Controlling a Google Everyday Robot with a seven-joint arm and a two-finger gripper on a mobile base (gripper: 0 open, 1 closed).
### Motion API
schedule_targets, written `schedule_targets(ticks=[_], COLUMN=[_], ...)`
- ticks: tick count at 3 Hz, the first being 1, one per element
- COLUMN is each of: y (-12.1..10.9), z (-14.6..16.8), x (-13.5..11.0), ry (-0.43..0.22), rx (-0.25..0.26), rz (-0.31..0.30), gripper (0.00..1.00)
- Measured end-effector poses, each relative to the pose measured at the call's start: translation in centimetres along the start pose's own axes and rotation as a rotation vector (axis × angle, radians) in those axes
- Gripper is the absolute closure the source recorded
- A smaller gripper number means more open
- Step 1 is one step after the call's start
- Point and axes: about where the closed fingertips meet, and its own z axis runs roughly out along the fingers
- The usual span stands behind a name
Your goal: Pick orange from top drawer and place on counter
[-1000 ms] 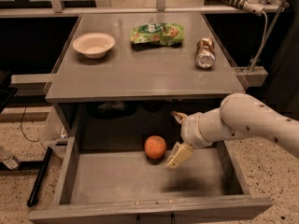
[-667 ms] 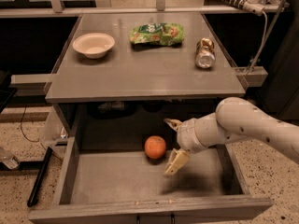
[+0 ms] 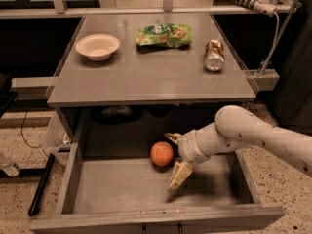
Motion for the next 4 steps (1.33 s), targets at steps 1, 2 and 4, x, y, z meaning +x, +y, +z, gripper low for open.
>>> schedule_targets(ticks=[1, 2, 4], y=[0.01, 0.01, 0.02], z=[0.05, 0.05, 0.06], x=[0.00, 0.00, 0.00], ry=[0.000, 0.000, 0.000], rx=[-0.001, -0.001, -0.001], rz=[0.000, 0.000, 0.000], gripper=[0.18, 0.41, 0.88])
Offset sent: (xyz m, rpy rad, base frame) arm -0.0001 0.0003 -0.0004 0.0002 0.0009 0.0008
